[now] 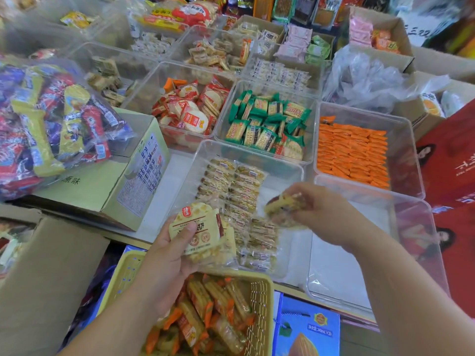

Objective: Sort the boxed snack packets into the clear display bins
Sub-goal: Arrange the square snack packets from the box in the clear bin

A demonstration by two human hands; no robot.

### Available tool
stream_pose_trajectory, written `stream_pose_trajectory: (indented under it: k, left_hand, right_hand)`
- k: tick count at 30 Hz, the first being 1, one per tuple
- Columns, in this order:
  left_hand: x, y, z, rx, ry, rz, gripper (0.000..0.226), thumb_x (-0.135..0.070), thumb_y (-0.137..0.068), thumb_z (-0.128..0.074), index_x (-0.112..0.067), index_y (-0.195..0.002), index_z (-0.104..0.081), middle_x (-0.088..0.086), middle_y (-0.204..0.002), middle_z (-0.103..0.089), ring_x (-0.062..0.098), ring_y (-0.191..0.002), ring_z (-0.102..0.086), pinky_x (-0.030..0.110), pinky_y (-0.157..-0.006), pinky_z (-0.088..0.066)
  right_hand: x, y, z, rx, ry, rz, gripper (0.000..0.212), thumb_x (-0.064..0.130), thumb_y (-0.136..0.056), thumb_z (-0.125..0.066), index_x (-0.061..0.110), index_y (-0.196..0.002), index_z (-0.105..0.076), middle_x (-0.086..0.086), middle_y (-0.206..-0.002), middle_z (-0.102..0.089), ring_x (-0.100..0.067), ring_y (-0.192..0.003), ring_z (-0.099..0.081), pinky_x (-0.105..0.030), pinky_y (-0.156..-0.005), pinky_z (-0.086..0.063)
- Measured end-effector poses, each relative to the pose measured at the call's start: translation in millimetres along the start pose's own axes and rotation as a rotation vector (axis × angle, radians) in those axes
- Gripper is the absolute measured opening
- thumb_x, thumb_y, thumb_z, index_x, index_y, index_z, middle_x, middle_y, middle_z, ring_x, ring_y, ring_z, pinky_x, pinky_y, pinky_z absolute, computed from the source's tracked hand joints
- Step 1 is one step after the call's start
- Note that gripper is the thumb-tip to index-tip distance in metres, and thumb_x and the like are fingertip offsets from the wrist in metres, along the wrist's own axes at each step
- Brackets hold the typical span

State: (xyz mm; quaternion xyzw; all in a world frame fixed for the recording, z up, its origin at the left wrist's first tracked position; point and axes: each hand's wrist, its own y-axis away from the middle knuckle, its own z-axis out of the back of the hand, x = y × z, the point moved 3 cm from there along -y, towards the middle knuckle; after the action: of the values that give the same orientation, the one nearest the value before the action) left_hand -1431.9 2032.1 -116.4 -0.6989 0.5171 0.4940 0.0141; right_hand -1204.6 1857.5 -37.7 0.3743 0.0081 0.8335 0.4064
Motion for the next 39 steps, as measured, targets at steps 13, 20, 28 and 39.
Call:
stream_pose_trajectory:
  k: [13,20,28,39]
  left_hand:
    - [15.9,-12.8,18.9,-0.119,-0.075,0.033,0.071,-0.036,-0.068,-0.079,-0.029,-0.134,-0.054,0.007,-0.117,-0.077,0.027,-0.105,-0.075,0.049,-0.072,-0.063]
    - [21.5,-16.4,32.8,-0.084,0.023,0.067,0.082,-0.031,-0.072,-0.081,-0.031,-0.147,-0.046,0.013,-0.126,-0.072,0.034,-0.115,-0.07,0.059,-0.083,-0.06]
    - [21.0,-16.8,34.3,-0.046,0.056,0.086,0.037,-0.028,-0.079,-0.077,-0.032,-0.115,-0.072,0.016,-0.125,-0.072,0.033,-0.116,-0.07,0.054,-0.081,-0.061]
    - [14.2,-10.7,27.8,-0.097,0.103,0.084,0.053,-0.023,-0.079,-0.073,-0.028,-0.13,-0.059,0.014,-0.12,-0.075,0.034,-0.108,-0.073,0.05,-0.073,-0.063]
  right_hand:
    - [-30.0,-98.7,-70.3,0.227,1.065,0.173,0.029,-0.002,-0.086,-0.05,0.013,-0.11,-0.058,-0.007,-0.091,-0.063,-0.028,-0.086,-0.055,-0.036,-0.069,-0.038]
    - [-41.6,-118.5,-99.1,0.337,1.077,0.032,0.014,0.01,-0.092,-0.051,0.016,-0.098,-0.062,-0.004,-0.097,-0.064,-0.025,-0.095,-0.054,-0.037,-0.082,-0.04]
    - [-31.0,-129.6,-108.7,0.577,0.989,-0.113,0.022,0.009,-0.102,-0.048,0.001,-0.11,-0.068,-0.004,-0.079,-0.049,-0.022,-0.078,-0.053,-0.03,-0.074,-0.046]
    - [-42.3,-125.2,-130.3,0.548,0.984,-0.159,0.021,-0.005,-0.091,-0.053,0.008,-0.075,-0.052,-0.002,-0.071,-0.043,-0.017,-0.062,-0.044,-0.03,-0.072,-0.044]
